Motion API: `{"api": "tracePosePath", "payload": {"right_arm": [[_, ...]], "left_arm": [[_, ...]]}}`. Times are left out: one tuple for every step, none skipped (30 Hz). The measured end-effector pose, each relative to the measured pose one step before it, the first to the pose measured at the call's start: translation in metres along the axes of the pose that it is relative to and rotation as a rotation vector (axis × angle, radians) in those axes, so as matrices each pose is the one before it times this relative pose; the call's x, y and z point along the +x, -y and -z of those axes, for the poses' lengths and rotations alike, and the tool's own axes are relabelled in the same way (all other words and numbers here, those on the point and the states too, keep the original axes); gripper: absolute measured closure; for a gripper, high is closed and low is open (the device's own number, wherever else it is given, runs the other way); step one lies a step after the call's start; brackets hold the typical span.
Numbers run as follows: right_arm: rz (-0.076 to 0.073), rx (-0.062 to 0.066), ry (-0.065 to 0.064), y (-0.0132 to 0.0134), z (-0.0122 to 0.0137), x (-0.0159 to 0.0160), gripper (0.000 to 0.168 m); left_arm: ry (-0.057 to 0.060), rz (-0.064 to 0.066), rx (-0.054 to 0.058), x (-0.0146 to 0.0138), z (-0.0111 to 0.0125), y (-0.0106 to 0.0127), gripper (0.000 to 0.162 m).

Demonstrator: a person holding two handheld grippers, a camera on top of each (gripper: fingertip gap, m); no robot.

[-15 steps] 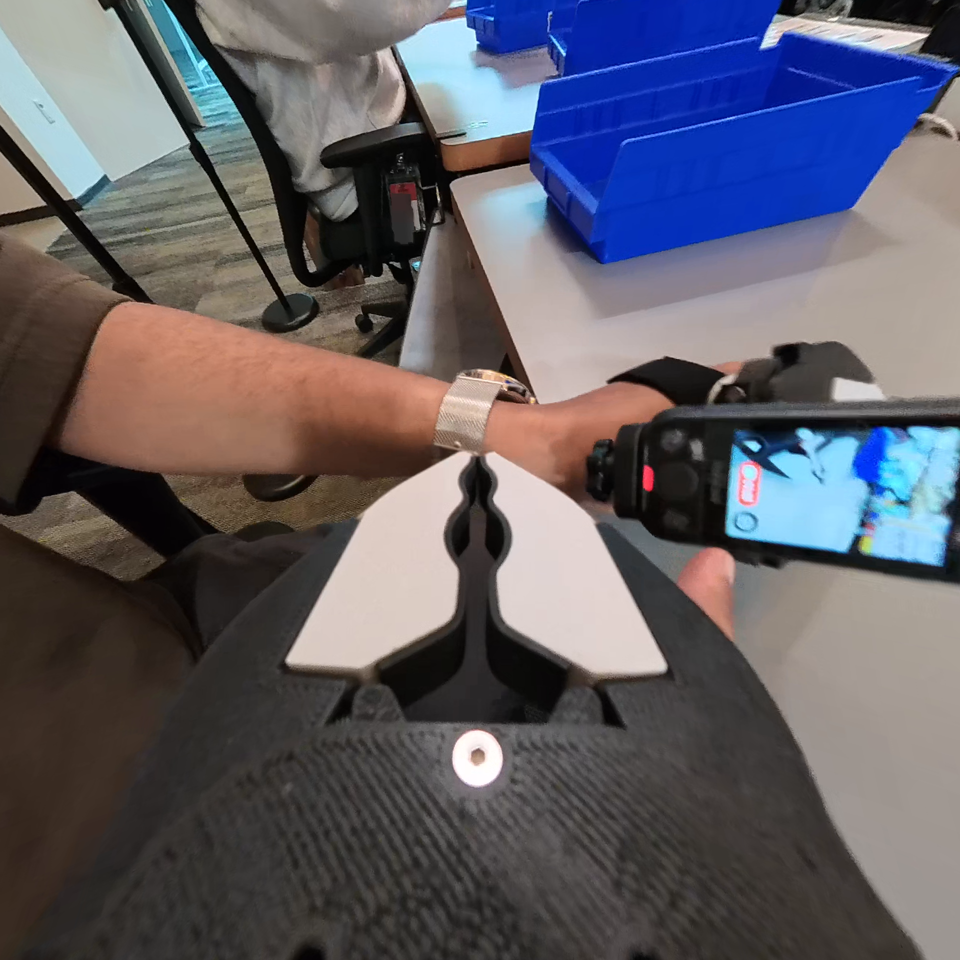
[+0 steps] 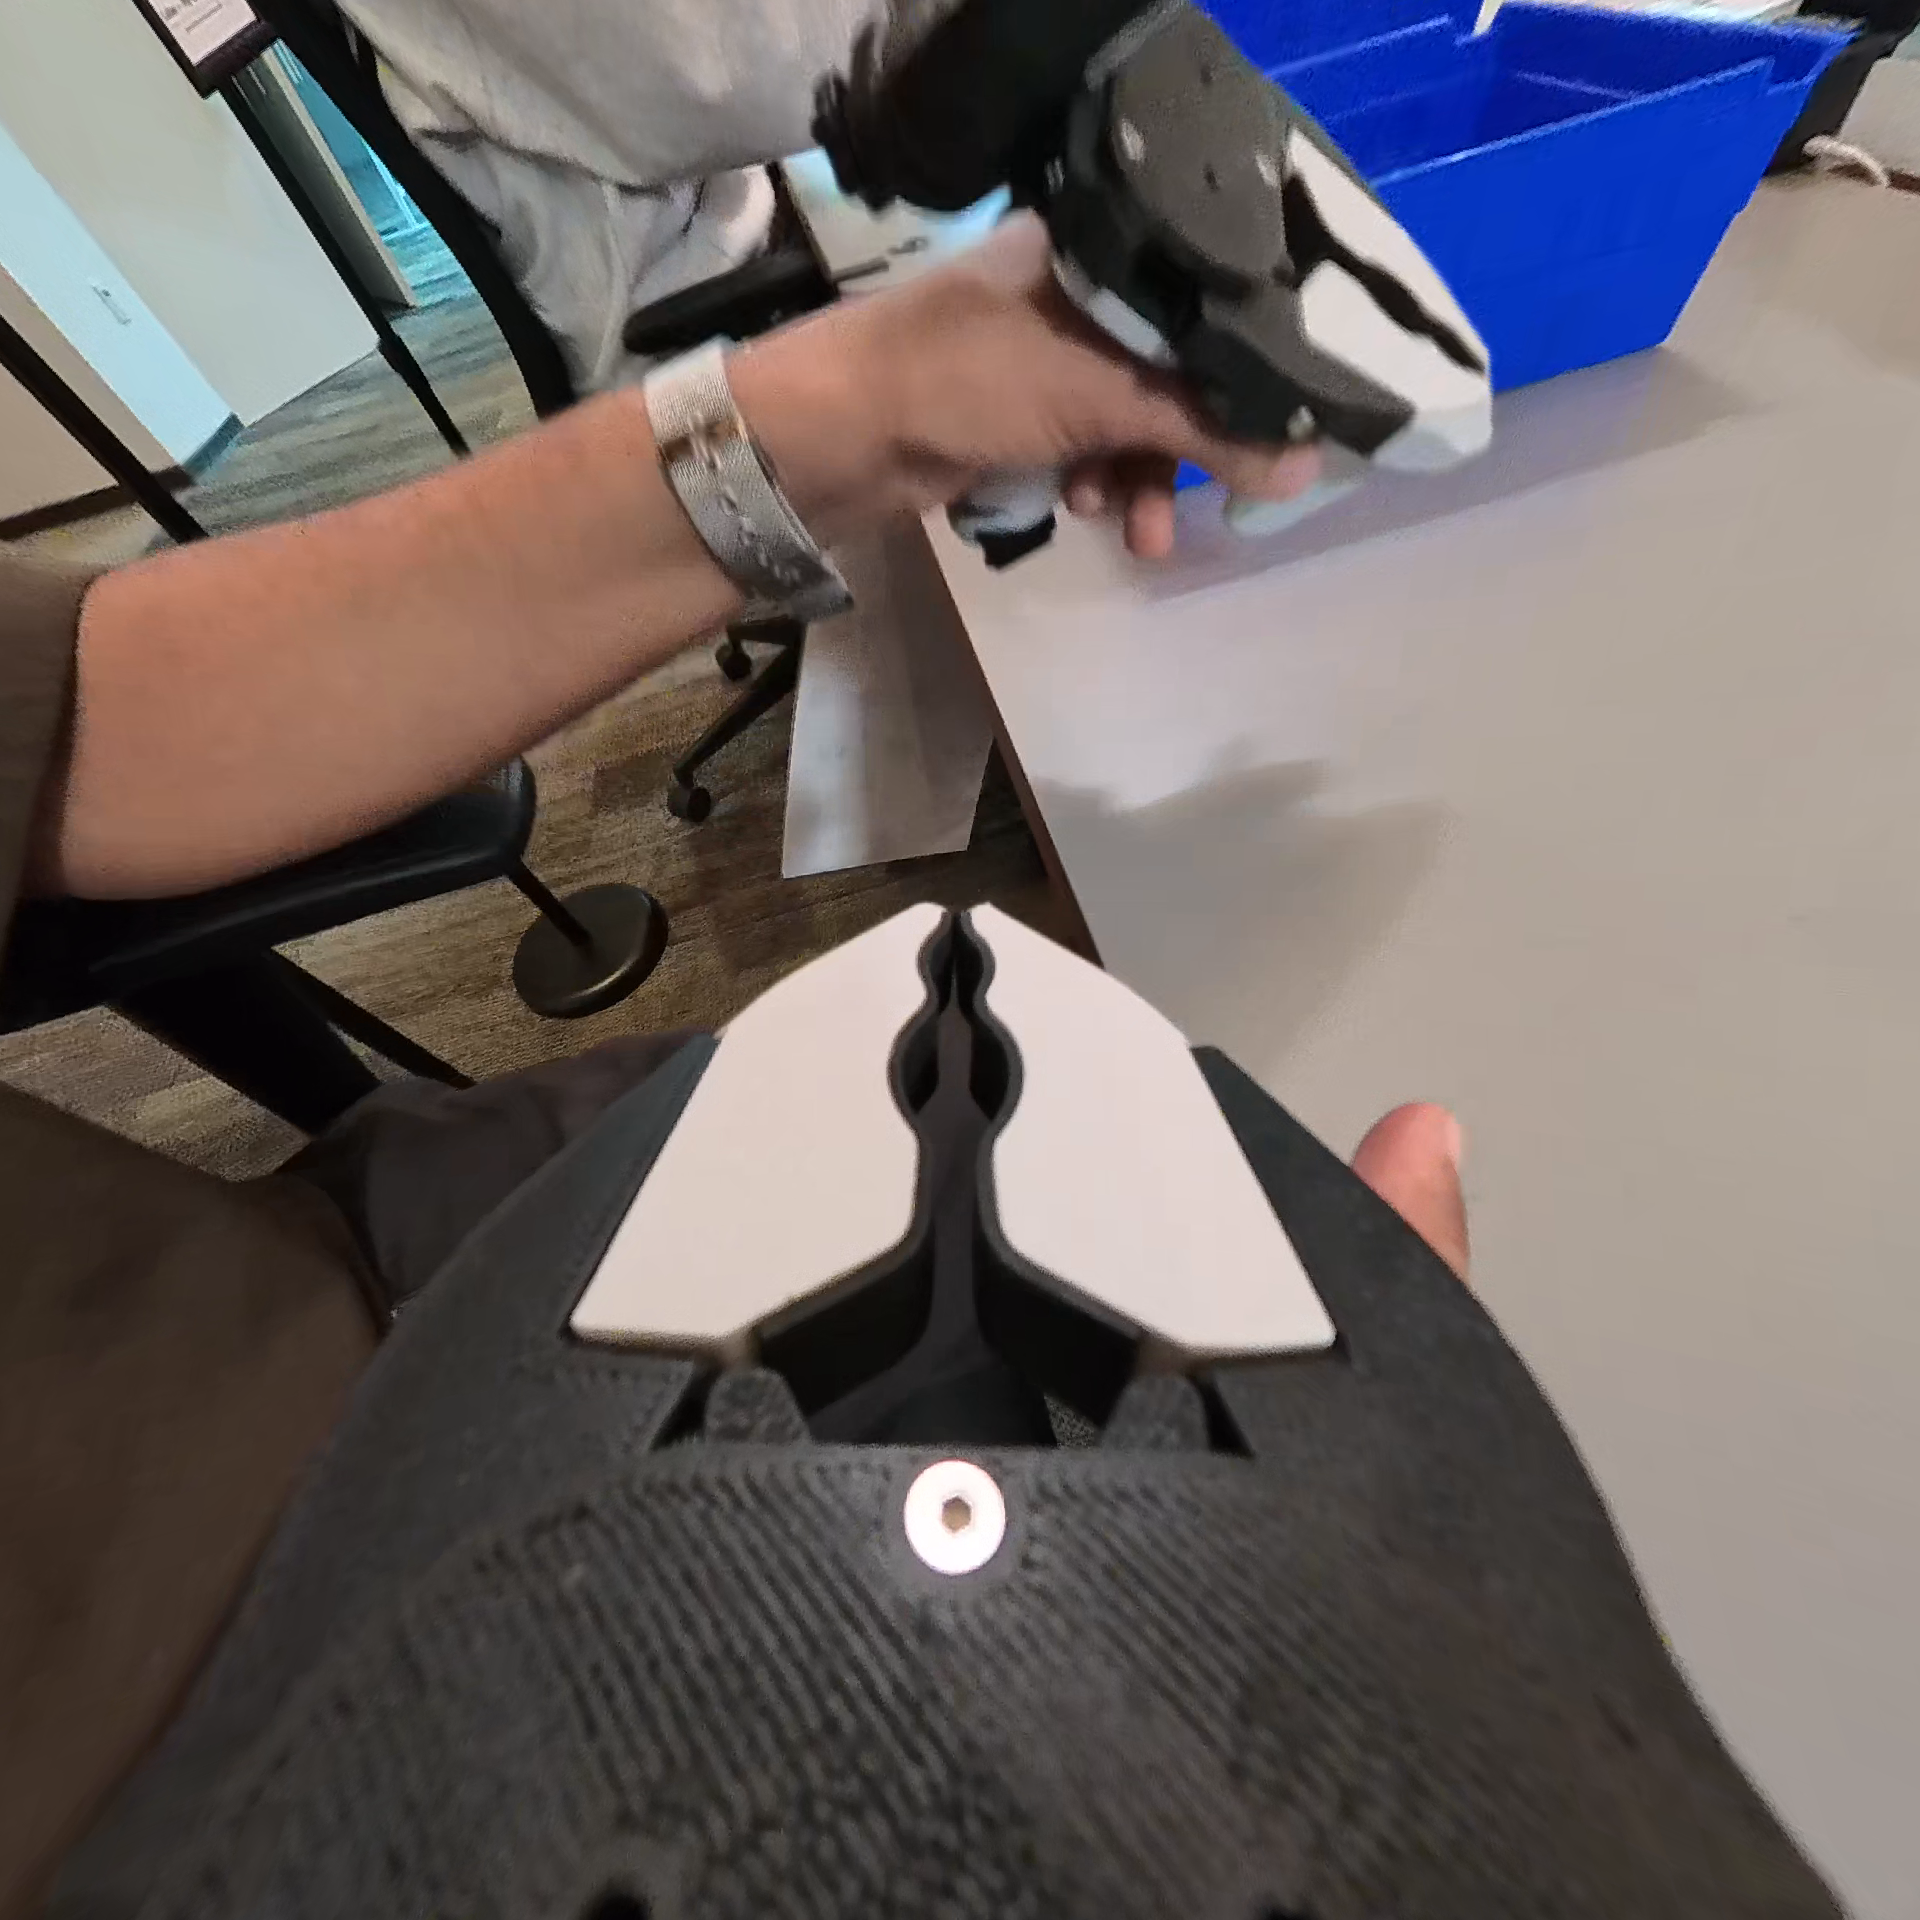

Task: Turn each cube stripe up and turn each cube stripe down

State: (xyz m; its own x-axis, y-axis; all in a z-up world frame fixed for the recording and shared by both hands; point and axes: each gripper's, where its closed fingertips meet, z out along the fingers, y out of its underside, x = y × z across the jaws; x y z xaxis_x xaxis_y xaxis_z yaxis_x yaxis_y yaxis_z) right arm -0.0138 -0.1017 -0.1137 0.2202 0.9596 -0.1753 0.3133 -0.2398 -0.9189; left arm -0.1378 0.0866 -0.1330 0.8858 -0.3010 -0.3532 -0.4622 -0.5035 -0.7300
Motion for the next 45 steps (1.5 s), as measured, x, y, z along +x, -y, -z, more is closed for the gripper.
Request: {"api": "tracePosePath", "payload": {"right_arm": [[-0.0015, -0.0126, 0.0014, -0.00256, -0.00131, -0.00050, 0.168], [0.0005, -0.0117, -0.0013, -0.00267, -0.00046, -0.00106, 0.168], [0.0051, -0.0081, -0.0050, -0.00218, 0.00039, -0.00123, 0.168], [0.0091, -0.0055, -0.0092, -0.00168, 0.00118, -0.00102, 0.168], [0.0097, -0.0044, -0.0112, -0.00127, 0.00163, -0.00060, 0.168], [0.0071, -0.0028, -0.0102, -0.00086, 0.00181, -0.00038, 0.168], [0.0033, -0.0004, -0.0080, -0.00055, 0.00191, -0.00026, 0.168], [0.0000, 0.0014, -0.0074, -0.00032, 0.00226, 0.00016, 0.168], [-0.0020, 0.0025, -0.0086, -0.00023, 0.00248, 0.00067, 0.168], [-0.0035, 0.0033, -0.0094, -0.00026, 0.00302, 0.00074, 0.168], [-0.0046, 0.0042, -0.0091, -0.00015, 0.00351, 0.00068, 0.168], [-0.0044, 0.0049, -0.0101, -0.00027, 0.00396, 0.00081, 0.168], [-0.0032, 0.0048, -0.0120, -0.00047, 0.00415, 0.00108, 0.168], [-0.0026, 0.0042, -0.0129, -0.00064, 0.00425, 0.00133, 0.168], [-0.0030, 0.0034, -0.0123, -0.00065, 0.00398, 0.00171, 0.168], [-0.0040, 0.0025, -0.0112, -0.00070, 0.00374, 0.00178, 0.168], [-0.0044, 0.0029, -0.0098, -0.00032, 0.00329, 0.00184, 0.168], [-0.0041, 0.0041, -0.0082, 0.00015, 0.00298, 0.00165, 0.168], [-0.0032, 0.0045, -0.0065, 0.00058, 0.00261, 0.00155, 0.168], [-0.0017, 0.0042, -0.0055, 0.00060, 0.00223, 0.00140, 0.168], [-0.0006, 0.0035, -0.0046, 0.00034, 0.00163, 0.00142, 0.168], [-0.0007, 0.0024, -0.0034, -0.00034, 0.00102, 0.00162, 0.168], [-0.0022, -0.0001, -0.0027, -0.00120, 0.00024, 0.00189, 0.168], [-0.0046, -0.0043, -0.0017, -0.00205, -0.00044, 0.00200, 0.168], [-0.0061, -0.0076, -0.0010, -0.00252, -0.00080, 0.00205, 0.168], [-0.0058, -0.0077, -0.0014, -0.00249, -0.00073, 0.00171, 0.168], [-0.0035, -0.0052, -0.0015, -0.00160, -0.00039, 0.00116, 0.168], [0.0009, -0.0018, -0.0024, -0.00036, 0.00018, 0.00043, 0.168], [0.0051, 0.0007, -0.0046, 0.00075, 0.00069, 0.00014, 0.168], [0.0070, 0.0023, -0.0049, 0.00147, 0.00082, -0.00007, 0.168], [0.0065, 0.0032, -0.0032, 0.00185, 0.00091, -0.00043, 0.168], [0.0051, 0.0034, -0.0017, 0.00163, 0.00075, -0.00059, 0.168], [0.0035, 0.0026, -0.0014, 0.00124, 0.00055, -0.00042, 0.168], [0.0017, 0.0013, -0.0009, 0.00057, 0.00009, -0.00034, 0.168], [0.0005, 0.0002, 0.0000, 0.00008, -0.00026, -0.00040, 0.168], [0.0001, -0.0009, 0.0003, -0.00020, -0.00062, -0.00038, 0.168], [0.0005, -0.0023, 0.0008, -0.00044, -0.00089, -0.00042, 0.168], [0.0016, -0.0029, 0.0011, -0.00047, -0.00098, -0.00055, 0.168], [0.0031, -0.0026, 0.0008, -0.00036, -0.00099, -0.00064, 0.168], [0.0040, -0.0026, 0.0006, -0.00029, -0.00091, -0.00064, 0.168], [0.0039, -0.0030, 0.0004, -0.00039, -0.00094, -0.00030, 0.168], [0.0026, -0.0030, 0.0006, -0.00057, -0.00092, -0.00014, 0.168], [0.0002, -0.0024, 0.0015, -0.00059, -0.00092, -0.00007, 0.168], [-0.0021, -0.0020, 0.0029, -0.00092, -0.00100, -0.00013, 0.168], [-0.0033, -0.0021, 0.0034, -0.00100, -0.00107, -0.00016, 0.168]], "left_arm": [[-0.0297, 0.0106, -0.0081, -0.00542, 0.00328, -0.00320, 0.160], [-0.0086, 0.0173, -0.0040, -0.00747, 0.00283, -0.00248, 0.160], [0.0008, 0.0220, 0.0008, -0.00829, 0.00227, -0.00170, 0.160], [-0.0052, 0.0226, 0.0054, -0.00642, 0.00165, -0.00088, 0.160], [-0.0088, 0.0207, 0.0043, -0.00513, 0.00125, -0.00069, 0.160], [-0.0046, 0.0167, 0.0017, -0.00490, 0.00090, -0.00043, 0.160], [-0.0002, 0.0120, 0.0004, -0.00485, 0.00076, 0.00000, 0.161], [0.0105, 0.0095, -0.0005, -0.00546, 0.00038, 0.00072, 0.162], [0.0124, 0.0025, 0.0006, -0.00531, 0.00034, 0.00111, 0.162], [0.0076, 0.0059, 0.0008, -0.00414, 0.00001, 0.00144, 0.162], [-0.0095, 0.0112, 0.0022, -0.00118, -0.00036, 0.00182, 0.162], [-0.0182, 0.0146, 0.0049, 0.00058, -0.00054, 0.00236, 0.162], [-0.0131, 0.0138, 0.0059, 0.00044, -0.00077, 0.00269, 0.162], [-0.0033, 0.0083, 0.0065, -0.00037, -0.00113, 0.00270, 0.162], [0.0044, 0.0021, 0.0037, -0.00114, -0.00130, 0.00212, 0.162], [0.0052, -0.0007, -0.0009, -0.00121, -0.00146, 0.00128, 0.162], [0.0025, 0.0013, -0.0011, -0.00096, -0.00167, 0.00099, 0.162], [0.0002, 0.0076, 0.0007, -0.00089, -0.00154, 0.00075, 0.162], [-0.0053, 0.0136, 0.0010, -0.00018, -0.00162, 0.00051, 0.162], [-0.0111, 0.0158, 0.0022, 0.00075, -0.00147, 0.00031, 0.162], [-0.0113, 0.0154, 0.0018, 0.00113, -0.00139, -0.00005, 0.162], [-0.0102, 0.0109, 0.0013, 0.00141, -0.00125, -0.00019, 0.162], [-0.0054, 0.0047, 0.0002, 0.00120, -0.00116, -0.00049, 0.162], [-0.0016, -0.0012, -0.0024, 0.00095, -0.00108, -0.00068, 0.162], [0.0012, -0.0042, -0.0025, 0.00056, -0.00105, -0.00055, 0.162], [-0.0023, -0.0005, -0.0013, 0.00102, -0.00081, -0.00041, 0.162], [-0.0119, 0.0090, -0.0001, 0.00223, -0.00061, -0.00016, 0.162], [-0.0209, 0.0158, 0.0042, 0.00339, -0.00029, 0.00068, 0.162], [-0.0209, 0.0161, 0.0067, 0.00341, 0.00004, 0.00102, 0.162], [-0.0115, 0.0136, 0.0061, 0.00227, 0.00025, 0.00094, 0.162], [-0.0011, 0.0044, 0.0033, 0.00128, 0.00021, 0.00038, 0.162], [0.0049, -0.0099, -0.0018, 0.00137, 0.00016, -0.00033, 0.162], [0.0091, -0.0181, -0.0064, 0.00112, 0.00014, -0.00096, 0.162], [0.0099, -0.0199, -0.0074, 0.00099, 0.00011, -0.00117, 0.162], [0.0062, -0.0120, -0.0040, 0.00078, 0.00031, -0.00070, 0.162], [-0.0018, -0.0014, 0.0008, 0.00112, 0.00043, -0.00016, 0.162], [-0.0040, 0.0067, 0.0033, 0.00045, 0.00046, 0.00024, 0.162], [-0.0010, 0.0068, 0.0023, -0.00033, 0.00047, 0.00000, 0.162], [0.0012, 0.0010, -0.0006, -0.00076, 0.00037, -0.00050, 0.162], [0.0033, -0.0031, -0.0024, -0.00083, 0.00029, -0.00078, 0.162], [0.0049, -0.0039, -0.0015, -0.00095, 0.00036, -0.00076, 0.162], [0.0032, -0.0030, -0.0017, -0.00056, 0.00024, -0.00092, 0.162], [0.0015, -0.0013, -0.0019, -0.00019, 0.00000, -0.00076, 0.162], [0.0004, 0.0002, -0.0014, -0.00009, -0.00018, -0.00061, 0.162], [0.0000, -0.0011, -0.0012, 0.00019, -0.00023, -0.00065, 0.162]]}}
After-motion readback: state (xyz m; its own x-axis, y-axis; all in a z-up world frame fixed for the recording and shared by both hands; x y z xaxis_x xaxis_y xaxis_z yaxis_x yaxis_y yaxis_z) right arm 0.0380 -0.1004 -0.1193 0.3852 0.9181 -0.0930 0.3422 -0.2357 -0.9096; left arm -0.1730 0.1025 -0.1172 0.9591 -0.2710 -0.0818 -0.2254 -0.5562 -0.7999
